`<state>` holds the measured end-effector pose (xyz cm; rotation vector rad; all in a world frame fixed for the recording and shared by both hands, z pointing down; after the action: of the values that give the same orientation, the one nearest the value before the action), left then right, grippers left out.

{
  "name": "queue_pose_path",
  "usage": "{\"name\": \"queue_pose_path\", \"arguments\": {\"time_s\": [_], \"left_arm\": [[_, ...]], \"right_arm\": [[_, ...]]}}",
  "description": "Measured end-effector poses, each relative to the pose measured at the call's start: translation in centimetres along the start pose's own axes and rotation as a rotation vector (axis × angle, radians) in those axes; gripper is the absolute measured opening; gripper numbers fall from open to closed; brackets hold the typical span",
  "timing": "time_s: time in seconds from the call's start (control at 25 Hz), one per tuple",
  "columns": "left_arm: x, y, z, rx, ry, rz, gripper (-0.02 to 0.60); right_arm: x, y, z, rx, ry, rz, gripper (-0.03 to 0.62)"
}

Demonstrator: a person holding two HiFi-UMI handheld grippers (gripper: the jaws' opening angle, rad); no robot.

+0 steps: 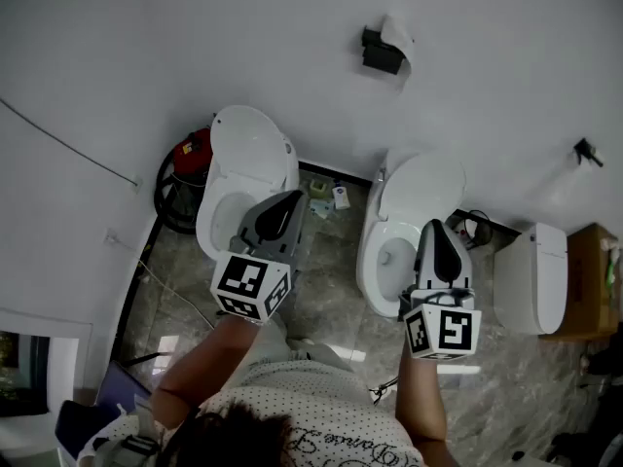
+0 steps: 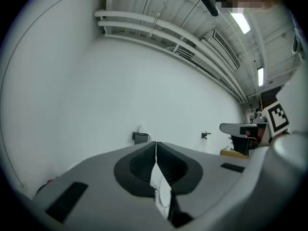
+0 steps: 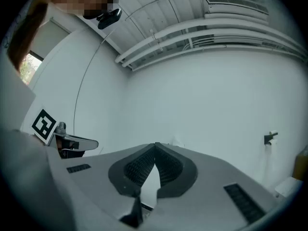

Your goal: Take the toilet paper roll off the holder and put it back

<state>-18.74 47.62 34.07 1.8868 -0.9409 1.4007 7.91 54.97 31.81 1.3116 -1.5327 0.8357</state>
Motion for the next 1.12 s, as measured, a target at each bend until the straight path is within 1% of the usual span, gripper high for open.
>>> {"name": "queue_pose_path", "arguments": {"time_s": [0.2,0.32,0.4,0.44,0.52,0.56,0.6,0.64,0.68,0.72,0.8,1.0,1.12], "left_arm": [[-0.2,0.1,0.2,-0.004,-0.001,-0.002,0.006],[-0.4,0.0,0.2,0.015,-0.007,-0.007,0.006],[-0.5,-0.3,0.3,0.029,-0.003,0.006,0.006],[-0.5,-0.4,0.4,0.034,0.003,0.016,0.006],[-0.6,-0.4,0.6,0.032,0.007,0.026,0.018],[-0.7,-0.4,0.6,0.028,0.005,0.023,0.054],[-0.7,-0.5,0.6,0.026,0.002,0.020,0.114],[-0.8,-0.6,0.6,0.027,-0.001,0.016,0.187],[-0.9,-0.7,0.7,0.028,-0.003,0.011,0.256],[-1.0,-0.7,0.8,0.028,-0.005,0.005,0.304],[-1.2,-0.6,1.1,0.024,-0.010,-0.005,0.337],[-1.6,-0.1,1.7,-0.004,-0.029,0.022,0.369],[-0.7,0.8,3.5,-0.002,-0.027,0.020,0.376]], "right_arm": [[-0.3,-0.1,0.3,-0.002,-0.021,0.013,0.007],[-0.3,-0.3,0.3,0.007,-0.043,0.046,0.006],[-0.4,-0.5,0.2,0.006,-0.044,0.052,0.006],[-0.5,-0.5,0.3,0.002,-0.042,0.051,0.012],[-0.5,-0.4,0.6,-0.016,-0.033,0.053,0.046],[-0.4,-0.3,0.7,-0.031,-0.028,0.061,0.080],[-0.4,-0.2,0.8,-0.048,-0.024,0.071,0.147],[-0.4,-0.1,0.9,-0.060,-0.024,0.080,0.197],[-0.4,-0.1,0.9,-0.067,-0.029,0.086,0.237],[-0.5,-0.1,1.1,-0.067,-0.038,0.089,0.258],[-0.7,-0.2,1.4,-0.062,-0.062,0.098,0.283],[-0.6,-0.4,2.4,-0.073,-0.085,0.124,0.323],[0.4,-1.1,4.1,-0.072,-0.080,0.126,0.333]]}}
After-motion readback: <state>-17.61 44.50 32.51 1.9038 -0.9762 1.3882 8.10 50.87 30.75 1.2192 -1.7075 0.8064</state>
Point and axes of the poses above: the fingertips, and each gripper's own axes: z forward along the fingers, y to its left, x out of its underside, the point moved 9 cm from there along -z, backward along the fingers, and after that the axes turned 15 degrees about -y, right-handed, at the moved point
